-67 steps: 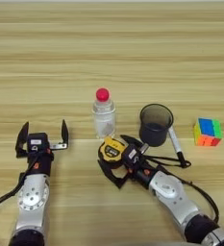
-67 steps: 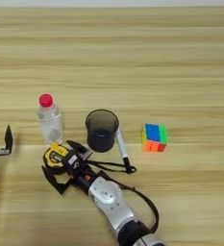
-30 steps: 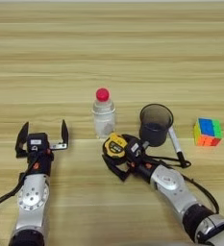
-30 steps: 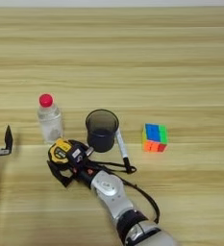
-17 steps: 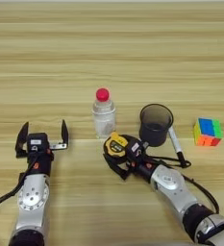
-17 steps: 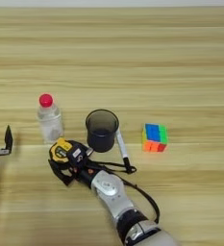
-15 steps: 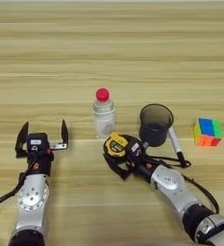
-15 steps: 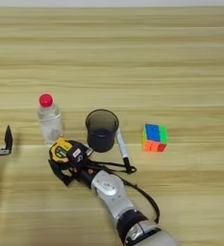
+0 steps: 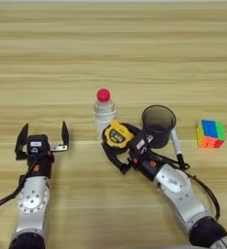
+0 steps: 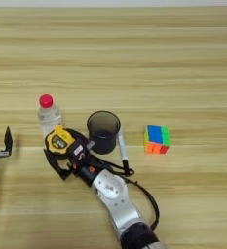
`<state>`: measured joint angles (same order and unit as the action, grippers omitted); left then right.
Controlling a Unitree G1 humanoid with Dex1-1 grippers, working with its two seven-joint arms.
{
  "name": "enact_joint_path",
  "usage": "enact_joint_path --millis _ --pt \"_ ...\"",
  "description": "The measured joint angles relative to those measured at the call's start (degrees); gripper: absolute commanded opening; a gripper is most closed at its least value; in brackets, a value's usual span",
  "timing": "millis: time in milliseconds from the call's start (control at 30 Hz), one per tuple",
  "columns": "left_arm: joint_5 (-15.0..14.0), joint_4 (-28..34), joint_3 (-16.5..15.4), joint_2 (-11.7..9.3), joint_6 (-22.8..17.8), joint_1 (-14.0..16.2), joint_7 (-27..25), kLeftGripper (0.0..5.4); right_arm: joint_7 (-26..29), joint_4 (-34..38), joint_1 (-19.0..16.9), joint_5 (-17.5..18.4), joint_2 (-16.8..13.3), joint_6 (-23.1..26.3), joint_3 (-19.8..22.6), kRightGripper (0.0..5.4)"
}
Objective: Move the objects on the table
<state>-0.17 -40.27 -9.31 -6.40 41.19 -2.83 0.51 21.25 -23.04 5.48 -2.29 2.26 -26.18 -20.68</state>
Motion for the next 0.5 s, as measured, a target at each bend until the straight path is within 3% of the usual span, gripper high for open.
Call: enact_joint_path --millis 267,500 --pt "0.0 -0.1 0.0 0.0 0.1 0.0 0.1 5.4 -1.4 20.7 -6.6 1.7 -0.3 10.7 -1.0 4.15" --pt "0.0 -0.4 0.0 0.0 0.1 -0.1 0.1 5.4 -2.6 31.0 -8.5 3.1 -2.2 15.4 2.3 4.15"
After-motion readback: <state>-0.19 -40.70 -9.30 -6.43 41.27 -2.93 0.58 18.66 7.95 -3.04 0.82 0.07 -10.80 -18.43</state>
